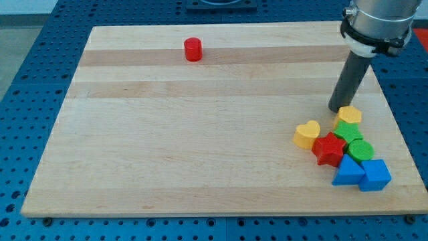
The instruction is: Move the red circle in between the yellow heart and yellow hexagon
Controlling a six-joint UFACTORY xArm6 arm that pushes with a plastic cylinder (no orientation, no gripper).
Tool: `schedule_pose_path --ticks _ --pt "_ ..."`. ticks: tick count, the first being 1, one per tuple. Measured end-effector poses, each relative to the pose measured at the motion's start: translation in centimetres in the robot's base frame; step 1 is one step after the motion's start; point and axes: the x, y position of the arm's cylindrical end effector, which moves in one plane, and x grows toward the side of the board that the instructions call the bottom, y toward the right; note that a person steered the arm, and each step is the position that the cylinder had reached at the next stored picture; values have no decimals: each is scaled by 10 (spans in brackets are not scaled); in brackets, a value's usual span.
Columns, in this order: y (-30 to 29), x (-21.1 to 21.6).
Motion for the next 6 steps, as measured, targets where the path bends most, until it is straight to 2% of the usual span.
schedule_pose_path --ticks 1,2,4,6 --pt "0 1" --pt "-6 -22" --pt "-53 -117" --pt "-143 -198"
